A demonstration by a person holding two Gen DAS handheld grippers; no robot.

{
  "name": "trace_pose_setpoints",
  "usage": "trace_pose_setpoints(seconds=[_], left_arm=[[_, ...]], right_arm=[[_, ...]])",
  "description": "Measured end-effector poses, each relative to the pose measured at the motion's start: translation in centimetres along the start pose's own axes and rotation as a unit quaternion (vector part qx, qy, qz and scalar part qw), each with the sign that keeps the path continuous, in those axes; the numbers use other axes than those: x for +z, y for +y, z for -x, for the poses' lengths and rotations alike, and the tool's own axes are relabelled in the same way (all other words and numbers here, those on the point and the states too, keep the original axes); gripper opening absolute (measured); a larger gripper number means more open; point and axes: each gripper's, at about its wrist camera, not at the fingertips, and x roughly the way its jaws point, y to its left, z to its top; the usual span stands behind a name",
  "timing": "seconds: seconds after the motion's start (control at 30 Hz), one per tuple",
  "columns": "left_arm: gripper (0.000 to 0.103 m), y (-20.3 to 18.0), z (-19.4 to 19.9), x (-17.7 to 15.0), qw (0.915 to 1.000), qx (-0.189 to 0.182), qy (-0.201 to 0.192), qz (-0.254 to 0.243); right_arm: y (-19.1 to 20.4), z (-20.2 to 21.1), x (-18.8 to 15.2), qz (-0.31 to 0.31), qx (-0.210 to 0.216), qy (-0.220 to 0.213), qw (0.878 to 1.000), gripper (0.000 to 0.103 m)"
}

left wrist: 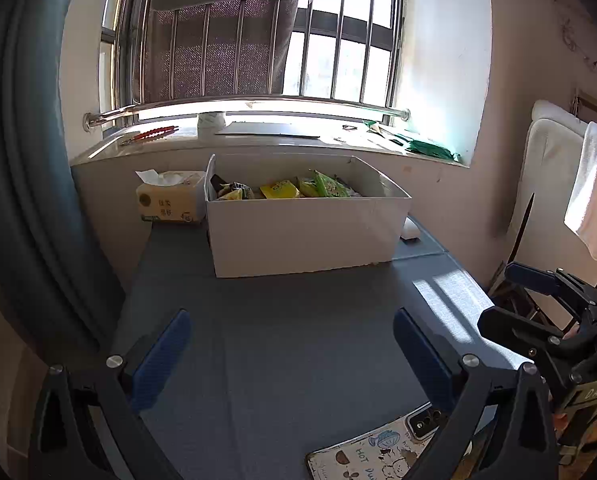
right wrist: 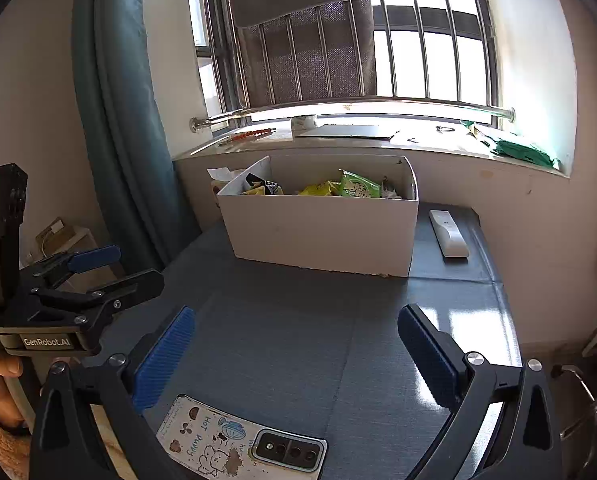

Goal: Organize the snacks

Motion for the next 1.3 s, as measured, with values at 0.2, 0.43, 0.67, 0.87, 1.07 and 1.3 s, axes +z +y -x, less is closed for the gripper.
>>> trace_pose_setpoints(seconds=[0.2,0.43,0.67,0.87,1.07,1.3], left_arm=[[0.103,-0.02,0.02,-0.06,1.0,0.001,0.0,0.0],[0.103,-0.03,-0.07,-0.13,1.0,0.001,0.002,0.001],[0.103,0.03,-0.12,-0.1,1.0,0.001,0.003,0.0],[0.103,0.07,-0.18,-0.13,1.0,0.001,0.004,-0.001],[0.103,0.09,-0.22,-0.15,1.0,0.0,0.005,0.0],[0.103,0.18,0.02,-0.25,1.0,-0.006,0.002,0.003]], right_arm=[[0.06,-0.04,-0.05,0.001,0.001,0.001,1.0,0.103],[0.16,-0.06,-0.11,0.0,0.001,0.001,1.0,0.103],[0.27,-0.03,-0.14,0.0,0.002,0.001,1.0,0.103],[0.32,-0.05,-0.23,0.0,0.002,0.002,1.0,0.103],[0.38,-0.06,-0.26,0.002,0.003,0.003,1.0,0.103],[0.25,-0.09,-0.27,0.0,0.003,0.004,1.0,0.103]])
